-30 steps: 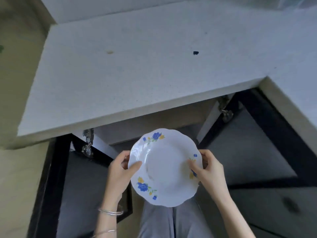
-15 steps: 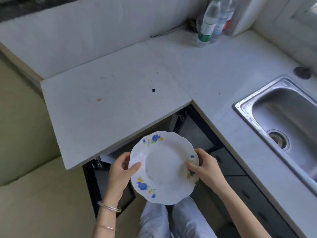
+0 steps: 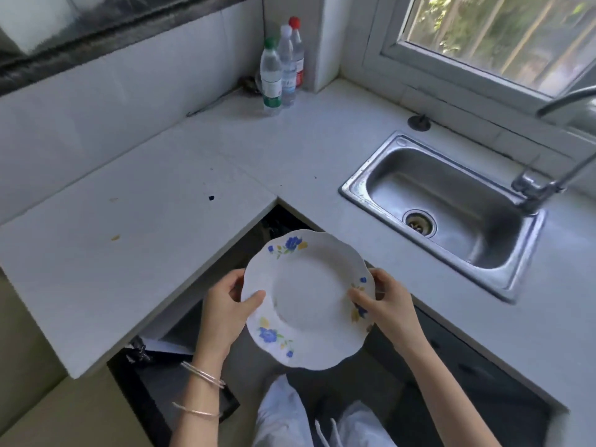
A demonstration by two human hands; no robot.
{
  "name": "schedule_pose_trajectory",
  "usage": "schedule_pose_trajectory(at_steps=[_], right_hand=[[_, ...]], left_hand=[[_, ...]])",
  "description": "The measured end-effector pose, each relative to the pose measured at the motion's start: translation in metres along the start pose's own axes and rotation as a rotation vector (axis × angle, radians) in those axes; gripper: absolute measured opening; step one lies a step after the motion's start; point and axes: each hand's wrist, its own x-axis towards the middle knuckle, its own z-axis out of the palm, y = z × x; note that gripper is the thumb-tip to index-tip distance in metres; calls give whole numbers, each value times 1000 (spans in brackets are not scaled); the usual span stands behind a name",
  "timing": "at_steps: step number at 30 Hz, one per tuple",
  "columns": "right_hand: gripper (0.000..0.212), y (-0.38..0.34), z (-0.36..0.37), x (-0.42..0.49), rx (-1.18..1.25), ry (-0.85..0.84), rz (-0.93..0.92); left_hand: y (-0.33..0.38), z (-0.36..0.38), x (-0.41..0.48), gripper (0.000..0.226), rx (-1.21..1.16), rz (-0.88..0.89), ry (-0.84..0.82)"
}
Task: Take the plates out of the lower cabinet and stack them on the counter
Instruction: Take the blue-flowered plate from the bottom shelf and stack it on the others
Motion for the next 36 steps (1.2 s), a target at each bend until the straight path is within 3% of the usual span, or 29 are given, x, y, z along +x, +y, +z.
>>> schedule_pose_trajectory(at_steps=[8, 16, 26, 36], right_hand=[[19, 31, -84, -66, 18, 241, 40], [20, 57, -119, -141, 151, 650, 161], [21, 74, -72, -239, 293, 1182, 378], [18, 61, 12, -354, 429, 1657, 576]], left_hand=[[43, 81, -30, 33, 85, 111, -208], [63, 157, -34, 31, 130, 204, -577], [69, 214, -63, 26, 254, 357, -1106], [51, 226, -160, 26, 347, 417, -1597]])
